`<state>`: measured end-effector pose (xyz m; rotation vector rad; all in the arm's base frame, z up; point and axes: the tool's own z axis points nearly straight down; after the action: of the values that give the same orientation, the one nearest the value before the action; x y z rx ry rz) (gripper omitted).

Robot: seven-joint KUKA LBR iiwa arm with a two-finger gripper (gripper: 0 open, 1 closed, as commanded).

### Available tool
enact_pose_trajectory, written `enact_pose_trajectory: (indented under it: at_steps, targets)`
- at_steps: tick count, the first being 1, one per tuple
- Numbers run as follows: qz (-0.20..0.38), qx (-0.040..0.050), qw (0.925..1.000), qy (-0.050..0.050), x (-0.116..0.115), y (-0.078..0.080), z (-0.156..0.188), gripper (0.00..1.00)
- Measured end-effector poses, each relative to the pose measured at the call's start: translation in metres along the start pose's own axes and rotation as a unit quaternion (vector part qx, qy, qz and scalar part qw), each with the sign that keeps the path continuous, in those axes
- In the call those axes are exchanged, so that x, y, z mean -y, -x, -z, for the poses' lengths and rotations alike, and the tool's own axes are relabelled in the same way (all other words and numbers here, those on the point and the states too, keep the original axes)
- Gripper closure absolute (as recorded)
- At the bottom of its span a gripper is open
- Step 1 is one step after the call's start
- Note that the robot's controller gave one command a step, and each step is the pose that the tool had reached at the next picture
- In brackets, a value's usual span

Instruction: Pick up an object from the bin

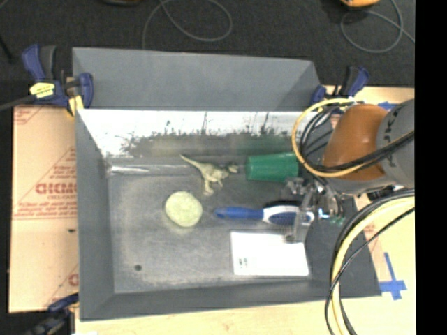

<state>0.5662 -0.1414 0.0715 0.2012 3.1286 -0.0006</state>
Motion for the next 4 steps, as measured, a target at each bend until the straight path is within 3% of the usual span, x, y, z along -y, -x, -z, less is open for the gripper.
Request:
enact_pose_trajectory:
  at_steps: [1, 2, 4]
  targets:
    - [-0.063, -0.0046, 0.998, -0.001, -0.0197, 0.003, -0.0011, 0.0]
    - [-0.107, -0.0031, 0.9942, 0.001, -0.0274, 0.0056, -0.0011, 1.0]
    - [-0.106, -0.004, 0.9943, 0.0, -0.0273, 0.0043, 0.0028, 1.0]
